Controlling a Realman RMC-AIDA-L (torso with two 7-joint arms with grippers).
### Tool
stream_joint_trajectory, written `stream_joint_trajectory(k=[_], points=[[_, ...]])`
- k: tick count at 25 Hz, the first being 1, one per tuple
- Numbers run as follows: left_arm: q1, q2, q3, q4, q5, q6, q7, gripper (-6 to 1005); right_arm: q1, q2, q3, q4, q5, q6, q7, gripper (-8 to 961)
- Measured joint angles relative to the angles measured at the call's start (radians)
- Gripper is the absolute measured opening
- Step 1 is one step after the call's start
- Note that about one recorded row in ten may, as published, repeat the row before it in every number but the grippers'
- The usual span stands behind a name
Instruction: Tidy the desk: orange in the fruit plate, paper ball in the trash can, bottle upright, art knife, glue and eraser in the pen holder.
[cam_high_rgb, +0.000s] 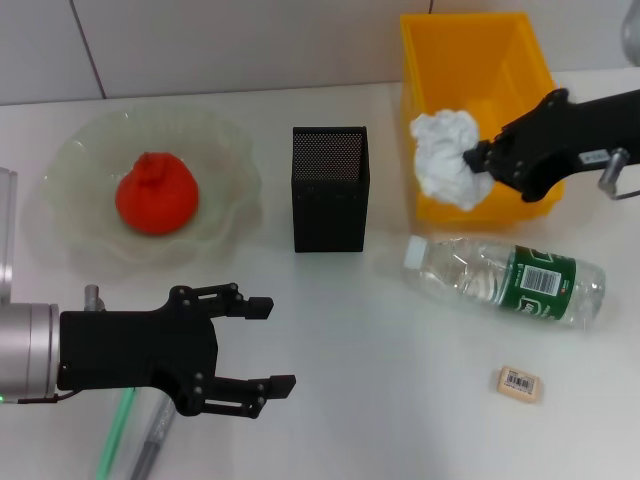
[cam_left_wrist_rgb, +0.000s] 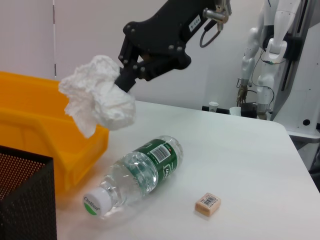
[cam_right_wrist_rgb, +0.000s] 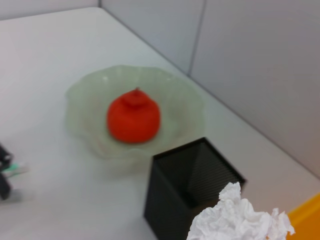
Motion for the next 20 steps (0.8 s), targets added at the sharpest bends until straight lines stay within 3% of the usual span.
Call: stream_joint_trajectory(k=[9, 20], points=[[-0.009, 0.0, -0.001, -0.015, 0.0, -0.001, 0.011, 861, -0.004, -0.002, 0.102, -0.006, -0.038, 0.042, -0.01, -1], [-0.018, 0.0, -0.003, -0.017, 0.0, -0.002, 0.012, 861, 0.01, -0.003, 0.108, 0.041, -0.114, 0.139, -0.012, -1]])
